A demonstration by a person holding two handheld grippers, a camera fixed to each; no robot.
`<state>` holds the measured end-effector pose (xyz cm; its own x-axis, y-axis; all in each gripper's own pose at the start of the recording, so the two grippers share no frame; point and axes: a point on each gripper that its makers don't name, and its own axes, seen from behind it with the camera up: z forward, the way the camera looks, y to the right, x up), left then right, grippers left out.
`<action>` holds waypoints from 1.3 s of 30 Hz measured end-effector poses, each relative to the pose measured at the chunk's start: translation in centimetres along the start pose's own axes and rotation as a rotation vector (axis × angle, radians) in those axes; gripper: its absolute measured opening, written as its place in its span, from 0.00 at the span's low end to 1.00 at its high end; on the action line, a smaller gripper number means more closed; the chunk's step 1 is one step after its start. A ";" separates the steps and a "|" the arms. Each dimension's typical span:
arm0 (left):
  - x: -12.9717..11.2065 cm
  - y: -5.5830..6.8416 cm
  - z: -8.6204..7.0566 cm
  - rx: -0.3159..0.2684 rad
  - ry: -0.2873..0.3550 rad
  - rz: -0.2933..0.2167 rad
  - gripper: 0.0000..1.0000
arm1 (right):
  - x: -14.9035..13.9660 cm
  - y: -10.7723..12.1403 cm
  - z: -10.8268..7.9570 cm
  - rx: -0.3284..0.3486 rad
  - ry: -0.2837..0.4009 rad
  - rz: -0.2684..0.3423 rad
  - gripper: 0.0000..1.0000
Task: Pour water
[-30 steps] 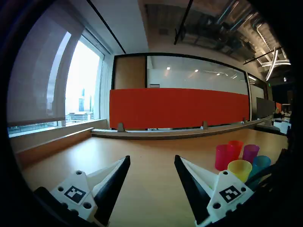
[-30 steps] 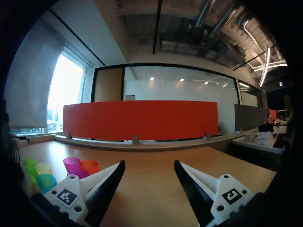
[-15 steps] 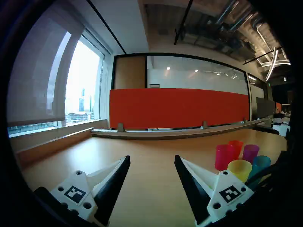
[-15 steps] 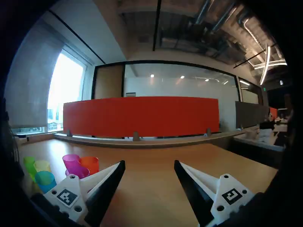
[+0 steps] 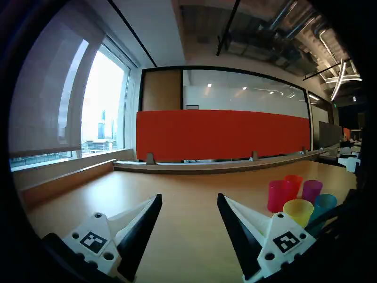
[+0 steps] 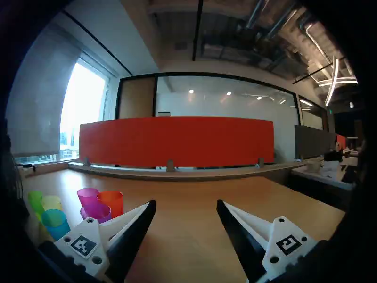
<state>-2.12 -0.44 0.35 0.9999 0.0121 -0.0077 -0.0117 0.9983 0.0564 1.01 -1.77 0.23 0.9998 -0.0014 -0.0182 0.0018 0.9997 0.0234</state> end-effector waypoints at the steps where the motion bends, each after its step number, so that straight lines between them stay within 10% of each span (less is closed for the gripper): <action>1: 0.0 0.0 0.0 0.000 0.000 0.000 0.86 | 0.0 0.0 0.0 0.000 0.000 -0.001 1.00; 39: 0.0 0.0 0.0 0.000 0.000 0.000 0.86 | -0.4 -0.1 -0.3 0.002 -0.002 -0.002 1.00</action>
<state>-2.14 -0.44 0.37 0.9999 0.0123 -0.0076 -0.0118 0.9983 0.0565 0.56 -1.88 -0.01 0.9999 -0.0031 -0.0161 0.0035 0.9997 0.0250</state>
